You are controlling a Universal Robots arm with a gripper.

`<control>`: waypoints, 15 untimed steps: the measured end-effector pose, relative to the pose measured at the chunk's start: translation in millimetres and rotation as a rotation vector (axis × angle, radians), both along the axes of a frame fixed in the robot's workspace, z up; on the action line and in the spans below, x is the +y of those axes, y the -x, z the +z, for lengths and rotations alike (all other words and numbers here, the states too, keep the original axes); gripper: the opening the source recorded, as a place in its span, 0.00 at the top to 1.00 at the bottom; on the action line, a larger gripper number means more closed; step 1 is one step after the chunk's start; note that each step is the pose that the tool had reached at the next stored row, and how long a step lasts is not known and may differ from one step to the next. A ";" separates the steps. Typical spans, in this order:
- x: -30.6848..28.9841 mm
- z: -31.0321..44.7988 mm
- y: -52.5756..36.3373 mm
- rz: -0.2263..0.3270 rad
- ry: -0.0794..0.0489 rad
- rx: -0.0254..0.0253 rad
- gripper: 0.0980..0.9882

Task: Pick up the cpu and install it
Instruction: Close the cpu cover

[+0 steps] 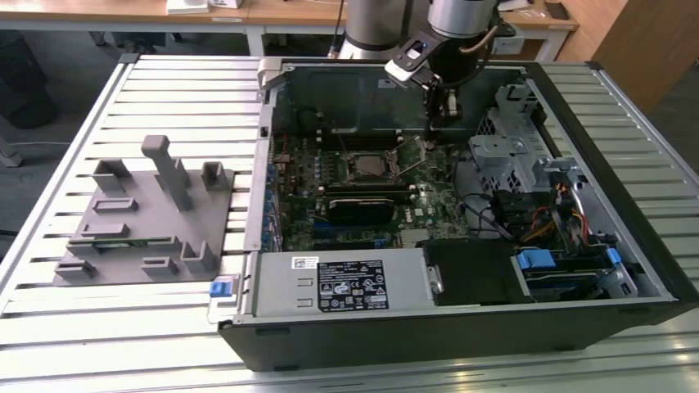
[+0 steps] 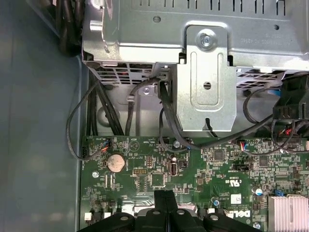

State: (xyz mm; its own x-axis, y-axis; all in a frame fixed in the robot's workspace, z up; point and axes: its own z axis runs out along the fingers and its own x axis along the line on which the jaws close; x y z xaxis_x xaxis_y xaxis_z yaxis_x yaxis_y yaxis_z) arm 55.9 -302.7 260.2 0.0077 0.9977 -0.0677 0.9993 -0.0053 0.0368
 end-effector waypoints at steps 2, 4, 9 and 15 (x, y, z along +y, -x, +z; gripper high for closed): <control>0.3 -0.5 -0.9 0.000 0.000 -0.0001 0.97; 0.5 -1.0 -1.6 0.000 0.001 0.0000 0.97; 1.4 -2.2 -3.4 0.000 0.004 0.0001 0.97; 2.4 -4.0 -5.7 0.000 0.009 0.0004 0.97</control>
